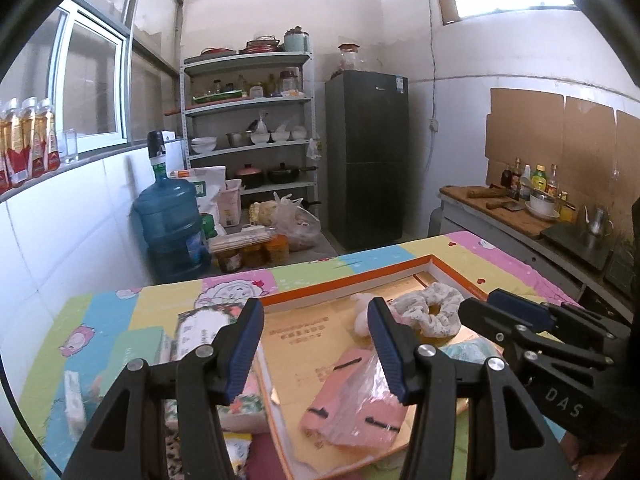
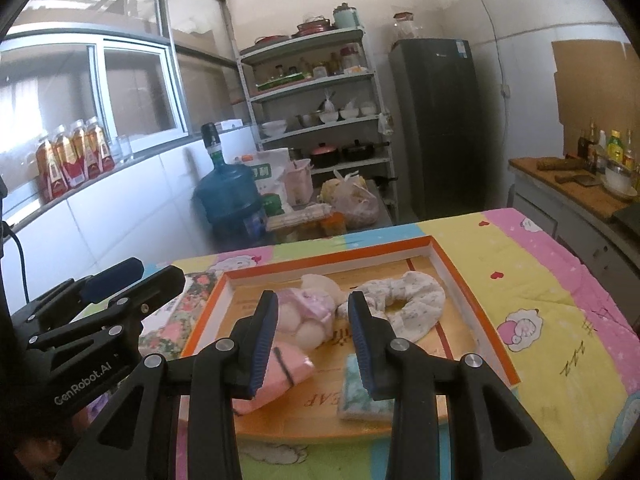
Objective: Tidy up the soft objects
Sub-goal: 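Open both tools to release the teddy bear and scrunchie into the box, then move both open tools from the box back to the pile of items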
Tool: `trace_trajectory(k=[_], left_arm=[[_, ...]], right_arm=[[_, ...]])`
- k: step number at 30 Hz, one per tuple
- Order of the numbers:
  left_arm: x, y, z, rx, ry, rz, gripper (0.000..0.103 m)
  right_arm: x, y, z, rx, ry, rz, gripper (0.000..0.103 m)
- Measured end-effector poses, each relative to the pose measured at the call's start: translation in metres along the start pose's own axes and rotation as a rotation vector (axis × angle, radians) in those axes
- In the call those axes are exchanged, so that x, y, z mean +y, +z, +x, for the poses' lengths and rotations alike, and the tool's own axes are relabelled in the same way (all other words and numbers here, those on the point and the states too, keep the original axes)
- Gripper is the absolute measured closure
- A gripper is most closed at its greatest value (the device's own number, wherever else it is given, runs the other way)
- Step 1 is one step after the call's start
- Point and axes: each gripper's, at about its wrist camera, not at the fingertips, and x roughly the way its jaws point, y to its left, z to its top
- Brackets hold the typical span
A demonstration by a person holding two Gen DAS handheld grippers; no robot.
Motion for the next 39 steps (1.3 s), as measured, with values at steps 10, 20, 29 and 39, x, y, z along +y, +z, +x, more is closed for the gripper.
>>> trace_trajectory(k=[10,20,29,39], left_arm=[[0.026,-0.011,-0.036,-0.014,0.006,-0.026,0.049],[0.057,-0.026,-0.066,-0.023,-0.003,-0.06,0.049],[0.081,-0.042,-0.091,-0.035,0.02,-0.083,0.049],[0.113,-0.062,-0.113,-0.038,0.074,-0.108,0.049]], right_arm=[[0.035,-0.005,-0.026,-0.015,-0.006,-0.029,0.065],[0.072,-0.013,-0.05,-0.04,0.009,-0.052,0.039],[0.104,-0.024,-0.059,-0.039,0.024,-0.071,0.038],[0.144,-0.039,-0.062,-0.025,0.065,-0.092,0.035]])
